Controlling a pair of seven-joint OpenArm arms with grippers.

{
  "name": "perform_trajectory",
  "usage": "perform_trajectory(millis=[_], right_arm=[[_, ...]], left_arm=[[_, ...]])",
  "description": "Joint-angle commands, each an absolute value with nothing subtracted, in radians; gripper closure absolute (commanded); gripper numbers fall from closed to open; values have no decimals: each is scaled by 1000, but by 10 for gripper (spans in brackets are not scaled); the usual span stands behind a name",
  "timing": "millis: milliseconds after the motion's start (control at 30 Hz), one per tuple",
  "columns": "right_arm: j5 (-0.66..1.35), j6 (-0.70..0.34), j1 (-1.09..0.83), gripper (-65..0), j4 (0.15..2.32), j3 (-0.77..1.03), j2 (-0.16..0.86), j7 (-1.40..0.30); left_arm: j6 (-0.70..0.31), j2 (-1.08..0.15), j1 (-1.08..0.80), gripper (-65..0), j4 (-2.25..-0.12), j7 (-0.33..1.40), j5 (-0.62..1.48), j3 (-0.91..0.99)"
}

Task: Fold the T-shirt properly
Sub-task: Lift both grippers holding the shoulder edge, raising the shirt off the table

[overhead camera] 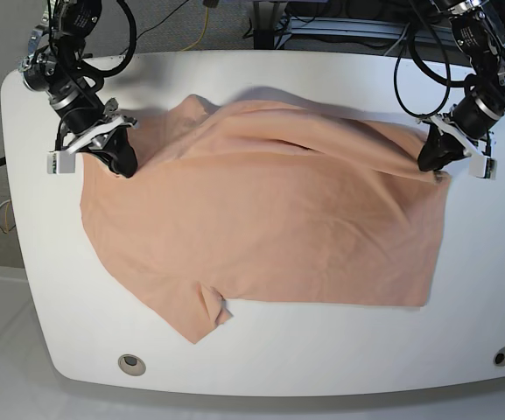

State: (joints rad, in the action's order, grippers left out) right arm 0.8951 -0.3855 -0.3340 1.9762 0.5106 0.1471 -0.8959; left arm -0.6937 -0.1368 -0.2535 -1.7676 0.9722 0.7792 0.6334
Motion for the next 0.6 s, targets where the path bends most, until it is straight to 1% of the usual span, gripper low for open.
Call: perform_trajectory(millis=[0,433,567], right_arm=[[914,-392,-314,0,1994,513,157,-877],[898,-387,-252,0,1991,469,159,-877],[862,-389,-239,0,1991,467,159,-877]], left_arm=[[-698,-150,-234,-17,-1788,941,803,641],[-698,-165,-196,-17,-1784,940,802,716],[-698,-197,-182,-17,-1782,940,802,736]])
